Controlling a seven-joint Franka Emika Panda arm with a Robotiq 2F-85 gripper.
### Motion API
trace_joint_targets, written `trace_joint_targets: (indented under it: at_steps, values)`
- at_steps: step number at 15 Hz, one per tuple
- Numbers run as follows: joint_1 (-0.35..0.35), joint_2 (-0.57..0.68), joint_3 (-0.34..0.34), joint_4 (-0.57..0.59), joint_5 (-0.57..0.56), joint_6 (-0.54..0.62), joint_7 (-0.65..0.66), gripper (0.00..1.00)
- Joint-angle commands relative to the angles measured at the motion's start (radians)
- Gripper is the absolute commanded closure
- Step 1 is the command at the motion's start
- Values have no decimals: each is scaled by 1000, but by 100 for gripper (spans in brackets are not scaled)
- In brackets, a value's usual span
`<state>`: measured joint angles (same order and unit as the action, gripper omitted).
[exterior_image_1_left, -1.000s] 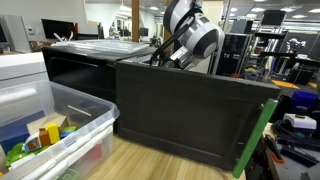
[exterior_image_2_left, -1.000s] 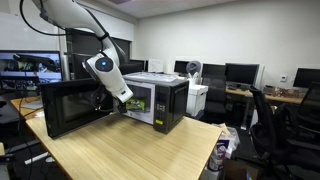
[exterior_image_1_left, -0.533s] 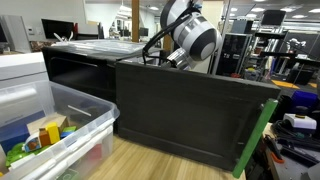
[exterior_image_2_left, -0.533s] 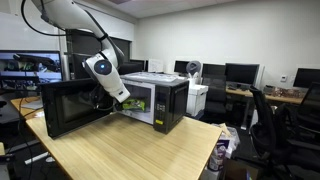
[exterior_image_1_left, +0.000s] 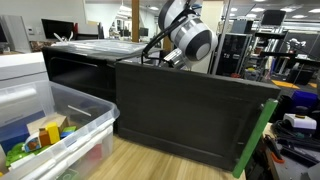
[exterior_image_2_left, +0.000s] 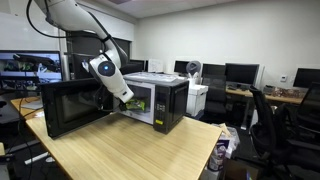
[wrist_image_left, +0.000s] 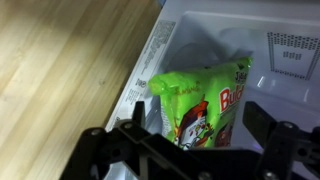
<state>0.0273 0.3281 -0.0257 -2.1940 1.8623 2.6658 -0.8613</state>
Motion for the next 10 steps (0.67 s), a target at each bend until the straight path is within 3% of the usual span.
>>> trace_joint_targets:
  at_steps: [1, 10]
  values:
    - [-10, 31, -10, 32, 71, -29, -90, 0]
    - [-6, 71, -22, 46, 193, -90, -215, 0]
